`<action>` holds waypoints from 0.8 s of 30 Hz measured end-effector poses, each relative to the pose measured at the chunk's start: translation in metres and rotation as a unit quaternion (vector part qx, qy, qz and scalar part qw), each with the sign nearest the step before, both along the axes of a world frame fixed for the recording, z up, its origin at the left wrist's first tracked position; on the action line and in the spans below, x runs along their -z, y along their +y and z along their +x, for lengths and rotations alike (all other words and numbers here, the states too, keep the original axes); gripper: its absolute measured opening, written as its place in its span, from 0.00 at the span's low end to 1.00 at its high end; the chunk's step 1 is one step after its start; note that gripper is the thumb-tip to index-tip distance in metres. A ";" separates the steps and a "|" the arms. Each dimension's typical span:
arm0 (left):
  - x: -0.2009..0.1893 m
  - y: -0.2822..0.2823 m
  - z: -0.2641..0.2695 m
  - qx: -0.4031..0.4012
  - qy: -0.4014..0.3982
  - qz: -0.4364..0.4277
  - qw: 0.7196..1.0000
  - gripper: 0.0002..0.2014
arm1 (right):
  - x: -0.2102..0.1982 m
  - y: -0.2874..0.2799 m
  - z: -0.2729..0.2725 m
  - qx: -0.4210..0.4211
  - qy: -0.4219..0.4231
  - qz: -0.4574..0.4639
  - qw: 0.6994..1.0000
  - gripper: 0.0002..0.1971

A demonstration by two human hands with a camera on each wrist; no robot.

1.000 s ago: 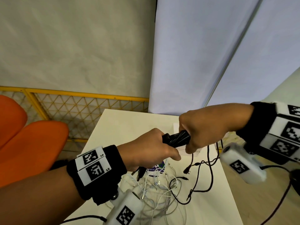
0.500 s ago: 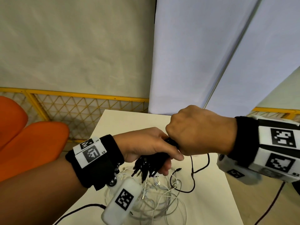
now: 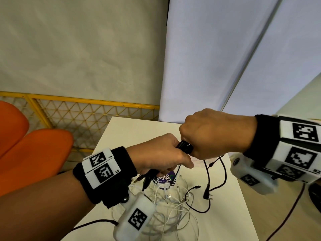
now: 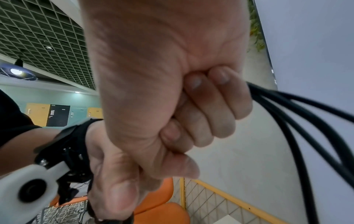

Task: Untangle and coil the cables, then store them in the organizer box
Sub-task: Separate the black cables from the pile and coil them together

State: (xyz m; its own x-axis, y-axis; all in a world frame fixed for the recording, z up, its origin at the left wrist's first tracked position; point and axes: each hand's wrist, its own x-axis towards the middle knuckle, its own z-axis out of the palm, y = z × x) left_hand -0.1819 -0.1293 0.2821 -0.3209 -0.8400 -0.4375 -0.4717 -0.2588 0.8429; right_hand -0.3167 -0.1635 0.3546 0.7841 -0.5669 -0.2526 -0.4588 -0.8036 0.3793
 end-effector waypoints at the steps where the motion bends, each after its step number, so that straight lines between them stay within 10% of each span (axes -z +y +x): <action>1: -0.001 0.000 0.001 0.011 0.003 0.006 1.000 0.19 | 0.001 0.001 0.001 -0.006 0.004 -0.004 1.000 0.21; 13: -0.005 -0.006 -0.002 -0.043 0.047 -0.017 0.998 0.16 | -0.005 -0.006 -0.005 0.054 -0.074 0.071 0.993 0.09; 24: 0.002 -0.003 0.013 -0.091 0.178 -0.056 0.978 0.23 | -0.017 -0.028 -0.037 0.155 -0.282 0.353 0.879 0.24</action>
State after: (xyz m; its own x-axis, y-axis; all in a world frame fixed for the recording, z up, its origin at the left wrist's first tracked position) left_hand -0.1690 -0.1319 0.2800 -0.2770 -0.9339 -0.2261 -0.0969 -0.2070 0.9735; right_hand -0.3541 -0.1910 0.3714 0.7335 -0.6329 -0.2478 -0.6517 -0.5514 -0.5208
